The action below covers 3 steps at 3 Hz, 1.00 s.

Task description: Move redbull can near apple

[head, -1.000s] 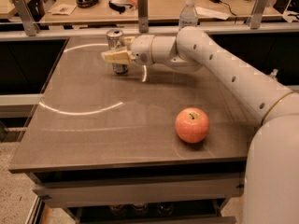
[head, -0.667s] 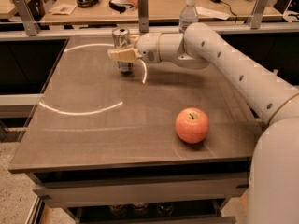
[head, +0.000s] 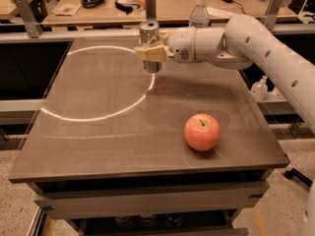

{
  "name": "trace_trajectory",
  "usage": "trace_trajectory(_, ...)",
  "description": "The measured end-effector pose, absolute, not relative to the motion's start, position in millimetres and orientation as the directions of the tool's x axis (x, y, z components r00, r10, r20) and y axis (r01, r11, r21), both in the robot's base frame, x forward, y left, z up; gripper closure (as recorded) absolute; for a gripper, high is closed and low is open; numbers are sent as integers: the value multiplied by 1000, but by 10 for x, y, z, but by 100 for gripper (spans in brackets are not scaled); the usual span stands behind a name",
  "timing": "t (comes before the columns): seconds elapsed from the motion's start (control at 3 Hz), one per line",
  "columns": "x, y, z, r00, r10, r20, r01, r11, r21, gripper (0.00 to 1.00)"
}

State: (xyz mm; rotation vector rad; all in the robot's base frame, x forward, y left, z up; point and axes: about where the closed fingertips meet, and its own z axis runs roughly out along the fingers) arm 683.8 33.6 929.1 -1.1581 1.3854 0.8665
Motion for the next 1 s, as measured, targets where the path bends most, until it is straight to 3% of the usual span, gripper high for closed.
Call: trace_trajectory(1.0,6056,-611,9236,-56,-190,-980,-895,445,-35,100)
